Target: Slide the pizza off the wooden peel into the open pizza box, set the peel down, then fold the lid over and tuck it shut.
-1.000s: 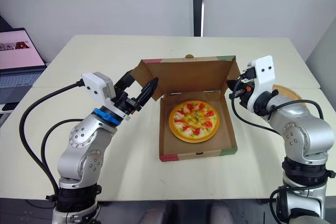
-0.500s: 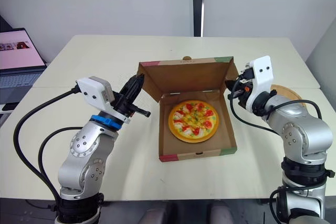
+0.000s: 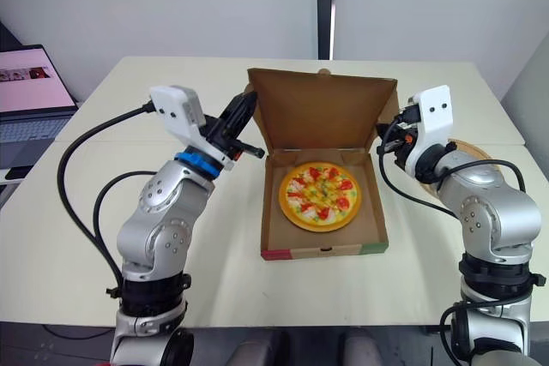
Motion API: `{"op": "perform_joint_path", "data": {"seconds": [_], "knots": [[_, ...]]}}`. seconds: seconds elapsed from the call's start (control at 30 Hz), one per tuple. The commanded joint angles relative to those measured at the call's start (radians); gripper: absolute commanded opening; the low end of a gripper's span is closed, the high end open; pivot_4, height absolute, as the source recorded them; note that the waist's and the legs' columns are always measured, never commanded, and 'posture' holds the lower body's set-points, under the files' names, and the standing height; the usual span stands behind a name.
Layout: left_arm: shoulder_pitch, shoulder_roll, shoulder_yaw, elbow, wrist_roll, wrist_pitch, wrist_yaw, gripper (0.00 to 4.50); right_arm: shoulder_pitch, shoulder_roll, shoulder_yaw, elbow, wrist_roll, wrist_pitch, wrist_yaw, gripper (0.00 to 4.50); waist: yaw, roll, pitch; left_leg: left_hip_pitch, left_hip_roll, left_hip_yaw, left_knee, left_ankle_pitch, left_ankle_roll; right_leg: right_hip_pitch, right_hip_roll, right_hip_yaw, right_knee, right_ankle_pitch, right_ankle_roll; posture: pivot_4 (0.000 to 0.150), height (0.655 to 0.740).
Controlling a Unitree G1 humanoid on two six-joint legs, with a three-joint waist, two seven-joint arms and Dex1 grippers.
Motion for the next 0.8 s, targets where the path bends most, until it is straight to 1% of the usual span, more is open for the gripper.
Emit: {"op": "perform_joint_path", "data": {"seconds": [0.03, 0.13, 0.23, 0.37, 0.53, 0.67, 0.8], "knots": [[-0.059, -0.004, -0.024, 0.057, -0.025, -0.023, -0.068, 0.02, -0.030, -0.011, -0.020, -0.063, 0.019, -0.034, 0.005, 0.00, 0.000, 0.000, 0.000, 0.000, 0.000, 0.000, 0.000, 0.000, 0.000, 0.000, 0.000, 0.000, 0.000, 0.000, 0.000, 0.150, 0.7281], [-0.084, 0.000, -0.013, 0.097, -0.036, -0.022, -0.097, 0.02, -0.025, -0.028, -0.022, -0.074, 0.016, -0.033, 0.005, 0.00, -0.001, 0.000, 0.000, 0.000, 0.000, 0.000, 0.000, 0.000, 0.000, 0.000, 0.000, 0.000, 0.000, 0.000, 0.000, 0.150, 0.7281], [-0.077, 0.026, 0.001, 0.093, -0.055, -0.003, -0.127, 0.02, -0.009, -0.050, -0.016, -0.098, 0.018, -0.029, 0.013, 0.00, -0.001, 0.000, 0.000, 0.000, 0.000, 0.000, 0.000, 0.000, 0.000, 0.000, 0.000, 0.000, 0.000, 0.000, 0.000, 0.150, 0.7281], [-0.027, 0.055, 0.017, 0.027, -0.091, 0.044, -0.127, 0.02, 0.029, -0.066, 0.001, -0.146, 0.024, -0.023, 0.023, 0.00, -0.002, 0.000, 0.000, 0.000, 0.000, 0.000, 0.000, 0.000, 0.000, 0.000, 0.000, 0.001, 0.000, 0.000, 0.000, 0.150, 0.7281], [0.057, 0.060, 0.021, -0.083, -0.122, 0.087, -0.101, 0.02, 0.081, -0.064, 0.020, -0.183, 0.016, -0.043, 0.023, 0.00, -0.001, 0.000, 0.000, 0.000, 0.000, 0.000, 0.000, 0.000, 0.000, 0.000, 0.000, 0.001, 0.000, 0.000, 0.000, 0.150, 0.7281], [0.115, 0.043, 0.040, -0.158, -0.173, 0.141, -0.055, 0.02, 0.133, -0.052, 0.039, -0.237, 0.024, -0.052, 0.022, 0.00, -0.001, 0.000, 0.000, 0.000, 0.000, 0.000, 0.000, 0.000, 0.000, 0.000, 0.000, 0.001, 0.000, 0.000, 0.000, 0.150, 0.7281], [0.140, 0.055, 0.063, -0.200, -0.241, 0.196, -0.040, 0.02, 0.173, -0.049, 0.057, -0.264, 0.011, -0.071, 0.020, 0.00, -0.002, 0.000, 0.000, 0.000, 0.000, 0.000, 0.000, 0.000, 0.000, 0.000, 0.000, 0.001, 0.000, 0.000, 0.000, 0.150, 0.7281]]}}
